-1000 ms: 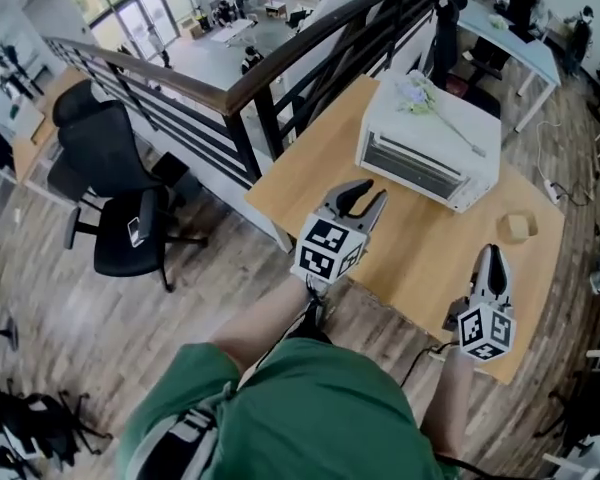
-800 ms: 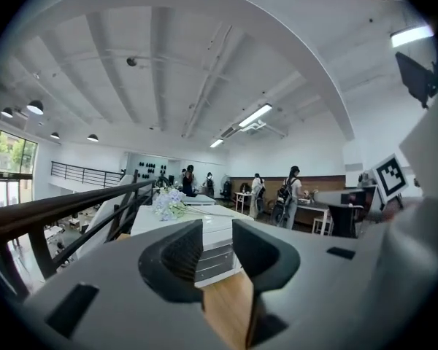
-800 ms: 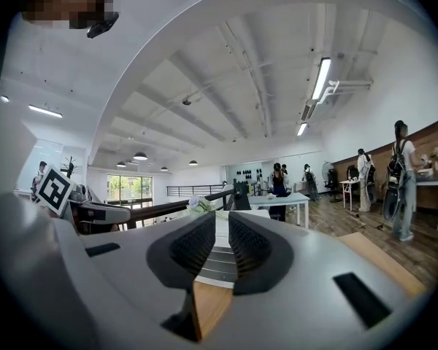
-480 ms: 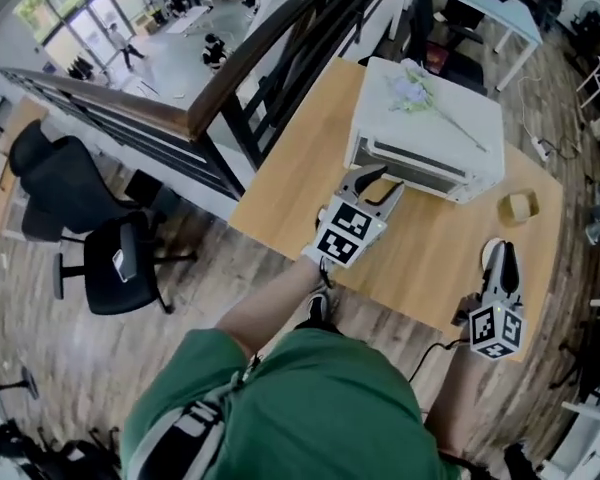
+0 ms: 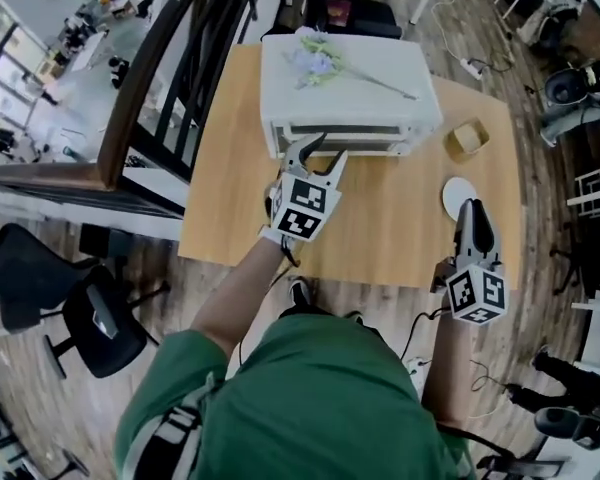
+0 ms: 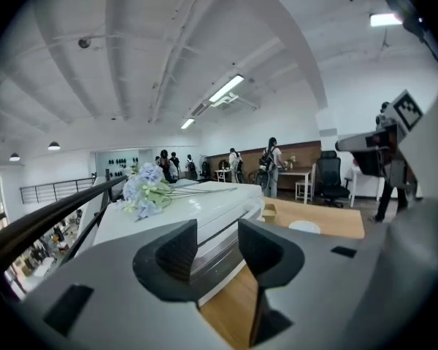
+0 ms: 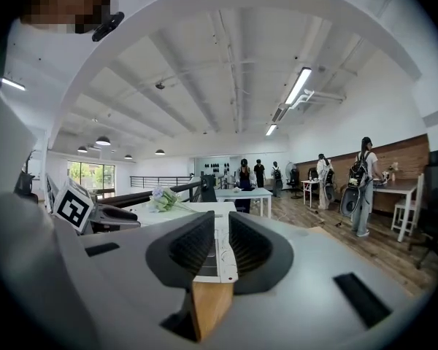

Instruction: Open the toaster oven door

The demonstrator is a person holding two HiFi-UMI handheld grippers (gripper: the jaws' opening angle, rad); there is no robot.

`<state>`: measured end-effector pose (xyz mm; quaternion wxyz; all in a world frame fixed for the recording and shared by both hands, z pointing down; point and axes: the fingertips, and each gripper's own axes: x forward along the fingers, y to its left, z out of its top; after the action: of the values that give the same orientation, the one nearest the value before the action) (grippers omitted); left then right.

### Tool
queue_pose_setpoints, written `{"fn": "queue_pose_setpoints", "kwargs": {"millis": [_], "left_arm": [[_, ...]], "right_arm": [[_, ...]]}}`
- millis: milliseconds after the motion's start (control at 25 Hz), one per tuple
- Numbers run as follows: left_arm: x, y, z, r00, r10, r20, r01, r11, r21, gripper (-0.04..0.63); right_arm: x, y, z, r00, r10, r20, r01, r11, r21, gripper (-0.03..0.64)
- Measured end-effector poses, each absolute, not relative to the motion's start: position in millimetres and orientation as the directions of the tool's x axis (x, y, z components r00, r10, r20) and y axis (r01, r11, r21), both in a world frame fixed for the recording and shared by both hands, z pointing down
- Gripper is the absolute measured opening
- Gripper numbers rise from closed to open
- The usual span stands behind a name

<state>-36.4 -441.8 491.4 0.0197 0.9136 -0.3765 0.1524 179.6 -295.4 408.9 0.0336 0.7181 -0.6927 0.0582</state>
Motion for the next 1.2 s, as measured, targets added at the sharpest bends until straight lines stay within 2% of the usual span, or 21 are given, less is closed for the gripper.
{"fn": "queue_pose_setpoints", "kwargs": {"millis": [80,200,280,440,640,840,1200], "left_arm": [[-24.2,-446.1,506.0,0.662,-0.660,0.355,-0.631,-0.746,-0.211,0.175],[-8.1,-451.2,531.1,0.622,-0.615,0.485,-0.443,-0.787,-0.430,0.186],[0.1,-456.6,536.8,0.596,-0.595,0.539,-0.335,-0.794,-0.507,0.189],[10.1,-464.8,549.3,0.539,-0.577,0.614,-0.193,-0.794,-0.576,0.186],[10.3,-474.1,567.4,0.497,-0.601,0.626,-0.215,-0.784,-0.582,0.142],[11.1,-473.7,563.5,0.428,-0.659,0.618,-0.192,-0.735,-0.651,0.138],[11.5,-446.9,572.5,0.373,-0.697,0.612,-0.205,-0.705,-0.678,0.135]], "right_arm": [[183.7,-294.1,411.9,0.045,-0.991,0.129,-0.998,-0.050,-0.038,0.066],[187.8,-290.4,418.0,0.058,-0.989,0.135,-0.996,-0.066,-0.052,0.066],[191.1,-287.1,419.4,0.075,-0.987,0.145,-0.995,-0.084,-0.054,0.066],[193.5,-285.4,423.4,0.084,-0.983,0.166,-0.994,-0.095,-0.059,0.066],[186.2,-292.5,433.5,0.040,-0.983,0.180,-0.995,-0.054,-0.078,0.066],[188.6,-299.1,433.8,-0.037,-0.985,0.166,-0.991,0.015,-0.132,0.066],[199.8,-305.3,428.4,-0.169,-0.978,0.120,-0.967,0.141,-0.212,0.061]]}}
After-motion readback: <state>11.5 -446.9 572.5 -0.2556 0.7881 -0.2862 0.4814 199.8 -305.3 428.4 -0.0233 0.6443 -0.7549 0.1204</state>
